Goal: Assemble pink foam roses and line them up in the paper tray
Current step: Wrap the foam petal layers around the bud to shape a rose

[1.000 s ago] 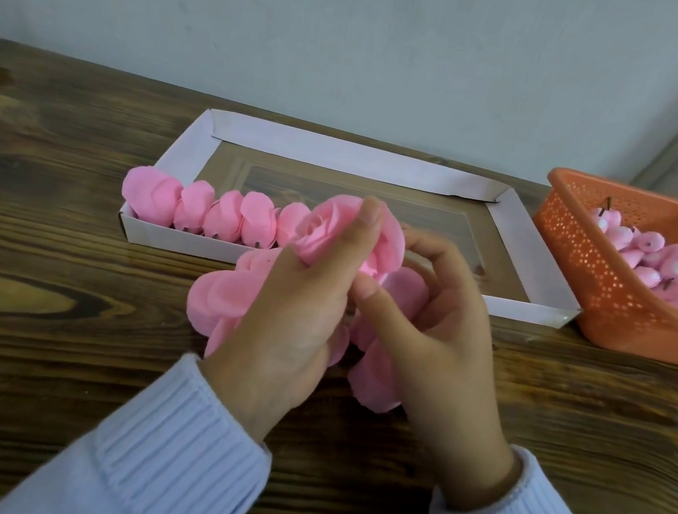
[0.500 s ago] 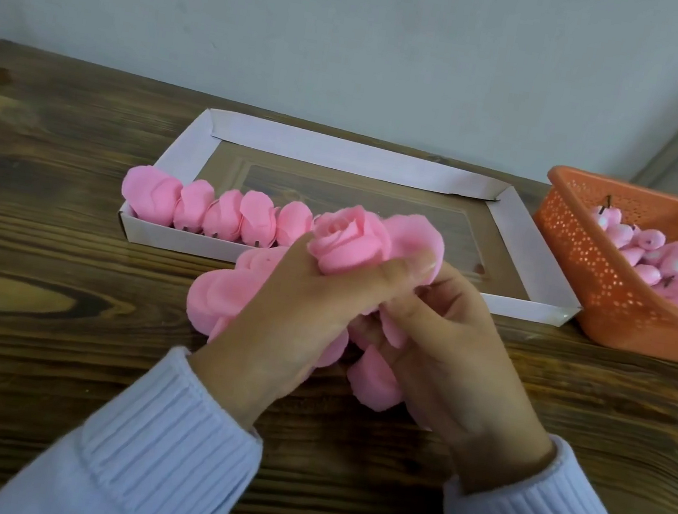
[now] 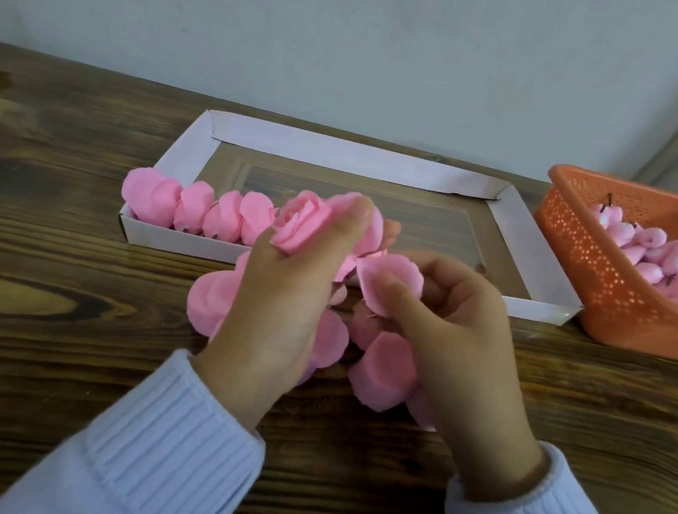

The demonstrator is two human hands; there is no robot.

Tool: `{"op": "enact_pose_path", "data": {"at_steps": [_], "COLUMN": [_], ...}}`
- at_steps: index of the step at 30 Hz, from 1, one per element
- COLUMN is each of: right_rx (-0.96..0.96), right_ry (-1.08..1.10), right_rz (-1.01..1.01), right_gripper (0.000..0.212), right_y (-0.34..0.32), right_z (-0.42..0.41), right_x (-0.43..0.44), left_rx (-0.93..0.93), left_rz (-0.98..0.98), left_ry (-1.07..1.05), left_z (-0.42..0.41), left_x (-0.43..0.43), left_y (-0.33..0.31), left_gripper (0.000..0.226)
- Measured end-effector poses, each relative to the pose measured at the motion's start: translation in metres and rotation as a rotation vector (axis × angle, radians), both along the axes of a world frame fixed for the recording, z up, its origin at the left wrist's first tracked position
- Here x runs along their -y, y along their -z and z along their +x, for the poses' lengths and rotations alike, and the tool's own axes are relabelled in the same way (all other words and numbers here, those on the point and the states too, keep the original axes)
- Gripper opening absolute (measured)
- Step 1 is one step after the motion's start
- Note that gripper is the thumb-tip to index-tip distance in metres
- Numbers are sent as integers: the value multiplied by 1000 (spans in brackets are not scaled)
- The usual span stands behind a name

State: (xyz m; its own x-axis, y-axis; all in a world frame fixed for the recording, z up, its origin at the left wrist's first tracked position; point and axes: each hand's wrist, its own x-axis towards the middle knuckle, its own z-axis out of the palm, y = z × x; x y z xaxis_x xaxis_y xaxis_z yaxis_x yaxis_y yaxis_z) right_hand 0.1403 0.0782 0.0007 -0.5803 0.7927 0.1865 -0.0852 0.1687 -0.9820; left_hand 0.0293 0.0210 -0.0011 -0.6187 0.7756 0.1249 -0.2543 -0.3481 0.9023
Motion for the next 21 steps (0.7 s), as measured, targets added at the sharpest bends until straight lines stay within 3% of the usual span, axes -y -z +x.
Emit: {"op": "enact_pose_path", "data": {"at_steps": [5,10,13,17,21], "right_rx": [28,-18,-52,-170,-265], "right_ry": [174,209,230,220,197], "right_rz": [374,550,527,344,242], "right_gripper": [10,8,7,8,5], "right_y": [3,1,2,-1,-3], "right_z": [-2,-2,-1,-1,-2], "right_x": [8,13,11,8,7], "left_rx": [55,-6,-107,-201,-251], "left_rz": [-31,-52,-79,-81,-83], "left_ry": [-55,-31,-9,1,70], "left_z": [0,3,5,8,8], "left_x": [-3,-2,-3,-2,-3], "left_y": [5,5,4,6,9], "left_gripper": [26,23,26,42,43]}}
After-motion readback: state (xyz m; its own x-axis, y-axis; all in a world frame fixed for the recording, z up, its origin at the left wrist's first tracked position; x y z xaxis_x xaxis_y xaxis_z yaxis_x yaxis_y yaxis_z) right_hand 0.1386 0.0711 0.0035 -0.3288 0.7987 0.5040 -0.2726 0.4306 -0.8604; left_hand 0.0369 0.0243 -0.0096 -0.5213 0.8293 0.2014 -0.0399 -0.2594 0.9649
